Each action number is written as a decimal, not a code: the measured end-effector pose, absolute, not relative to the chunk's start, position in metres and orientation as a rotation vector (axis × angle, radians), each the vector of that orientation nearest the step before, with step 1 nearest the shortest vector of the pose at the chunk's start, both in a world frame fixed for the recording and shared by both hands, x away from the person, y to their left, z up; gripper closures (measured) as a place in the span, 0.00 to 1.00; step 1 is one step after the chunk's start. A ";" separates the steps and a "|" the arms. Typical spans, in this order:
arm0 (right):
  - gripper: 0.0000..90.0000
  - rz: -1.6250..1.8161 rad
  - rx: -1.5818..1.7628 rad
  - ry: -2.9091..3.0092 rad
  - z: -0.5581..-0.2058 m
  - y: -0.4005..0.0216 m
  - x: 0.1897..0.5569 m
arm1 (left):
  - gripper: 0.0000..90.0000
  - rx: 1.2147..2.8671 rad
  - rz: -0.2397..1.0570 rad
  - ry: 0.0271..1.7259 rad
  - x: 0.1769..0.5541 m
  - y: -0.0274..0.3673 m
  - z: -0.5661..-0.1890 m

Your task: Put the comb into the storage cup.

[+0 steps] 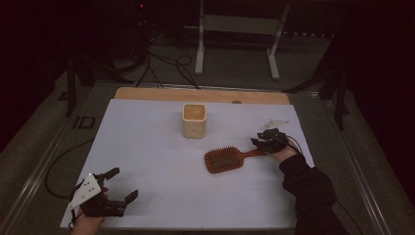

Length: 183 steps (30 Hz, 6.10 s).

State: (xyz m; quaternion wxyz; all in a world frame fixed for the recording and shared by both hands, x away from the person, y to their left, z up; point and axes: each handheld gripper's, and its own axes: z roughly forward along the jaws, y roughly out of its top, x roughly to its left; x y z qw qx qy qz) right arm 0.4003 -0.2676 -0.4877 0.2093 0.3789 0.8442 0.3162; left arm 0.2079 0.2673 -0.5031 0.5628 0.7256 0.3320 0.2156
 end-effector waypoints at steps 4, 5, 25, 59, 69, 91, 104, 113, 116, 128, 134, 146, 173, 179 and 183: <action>0.90 0.823 1.049 2.359 -0.491 -0.267 0.402 | 0.00 1.706 0.507 0.784 0.208 0.267 -0.503; 0.93 0.817 1.041 2.367 -0.491 -0.267 0.403 | 0.00 1.708 0.507 0.783 0.208 0.267 -0.503; 1.00 0.702 0.975 2.447 -0.504 -0.264 0.406 | 0.00 1.707 0.504 0.785 0.208 0.268 -0.503; 1.00 0.755 0.975 2.484 -0.509 -0.273 0.339 | 0.00 1.704 0.512 0.783 0.207 0.266 -0.502; 1.00 0.783 0.980 2.502 -0.511 -0.266 0.318 | 0.00 1.701 0.509 0.785 0.207 0.266 -0.502; 1.00 0.819 0.997 2.518 -0.512 -0.260 0.294 | 0.00 1.708 0.503 0.783 0.207 0.265 -0.502; 1.00 0.824 0.968 2.542 -0.512 -0.253 0.290 | 0.00 1.714 0.505 0.778 0.207 0.264 -0.502; 1.00 0.830 0.968 2.536 -0.508 -0.253 0.290 | 0.00 1.712 0.502 0.781 0.207 0.264 -0.502; 1.00 0.830 0.971 2.511 -0.501 -0.256 0.291 | 0.00 1.715 0.502 0.781 0.207 0.264 -0.502; 0.88 0.829 1.011 2.463 -0.474 -0.250 0.291 | 0.00 1.711 0.499 0.783 0.208 0.264 -0.503; 0.59 0.815 1.022 2.454 -0.466 -0.240 0.294 | 0.00 1.715 0.495 0.782 0.208 0.264 -0.503; 0.10 0.798 1.108 2.465 -0.470 -0.220 0.303 | 0.00 1.716 0.494 0.786 0.208 0.264 -0.503; 0.20 0.547 1.273 2.624 -0.491 -0.189 0.333 | 0.00 1.717 0.490 0.780 0.208 0.264 -0.503; 0.32 0.474 1.334 2.608 -0.486 -0.183 0.341 | 0.00 1.710 0.490 0.782 0.208 0.265 -0.502; 0.39 0.403 1.364 2.625 -0.486 -0.179 0.345 | 0.00 1.703 0.483 0.788 0.209 0.265 -0.503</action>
